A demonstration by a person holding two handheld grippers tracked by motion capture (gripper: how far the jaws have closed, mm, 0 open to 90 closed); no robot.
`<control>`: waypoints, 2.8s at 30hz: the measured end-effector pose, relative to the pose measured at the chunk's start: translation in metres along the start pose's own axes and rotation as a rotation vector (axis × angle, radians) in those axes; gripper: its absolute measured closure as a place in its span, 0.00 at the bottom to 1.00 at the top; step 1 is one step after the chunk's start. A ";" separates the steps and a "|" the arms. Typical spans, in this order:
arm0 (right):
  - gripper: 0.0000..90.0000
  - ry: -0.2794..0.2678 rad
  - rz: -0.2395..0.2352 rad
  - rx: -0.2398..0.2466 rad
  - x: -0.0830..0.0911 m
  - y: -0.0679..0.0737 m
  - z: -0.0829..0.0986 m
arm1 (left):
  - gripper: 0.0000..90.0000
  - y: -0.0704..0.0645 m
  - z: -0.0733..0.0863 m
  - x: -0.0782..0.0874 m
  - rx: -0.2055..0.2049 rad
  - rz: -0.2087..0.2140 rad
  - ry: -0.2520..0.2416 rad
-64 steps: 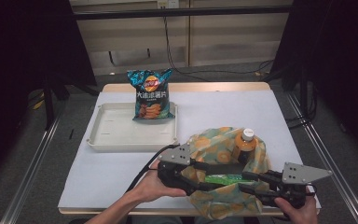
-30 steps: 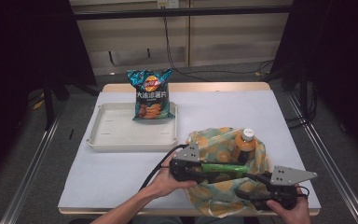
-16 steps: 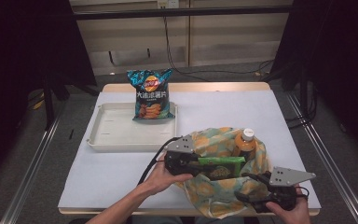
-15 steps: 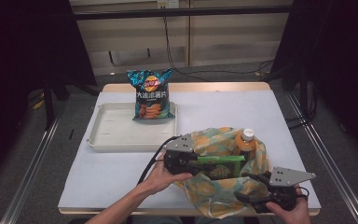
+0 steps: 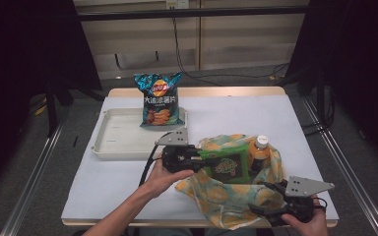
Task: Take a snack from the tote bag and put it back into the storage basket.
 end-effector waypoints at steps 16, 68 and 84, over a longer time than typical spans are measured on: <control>0.24 -0.095 0.026 0.025 0.016 0.004 -0.014 | 0.81 -0.007 -0.015 0.006 -0.022 0.006 -0.001; 0.00 -0.180 0.110 -0.022 0.033 -0.020 -0.010 | 0.81 0.033 -0.021 0.104 -0.003 -0.176 0.029; 0.01 -0.220 0.211 -0.062 0.048 -0.024 0.000 | 0.81 0.052 0.007 0.154 0.042 -0.280 0.070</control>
Point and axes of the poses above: each handheld gripper's, and its own axes: x roughly backward along the jaws, z roughly out of its underside, y roughly to its left, the point moved 6 cm from there along -x, roughly forward along the jaws, and after that the axes turned 10 degrees about -x, right-handed, at the moved point
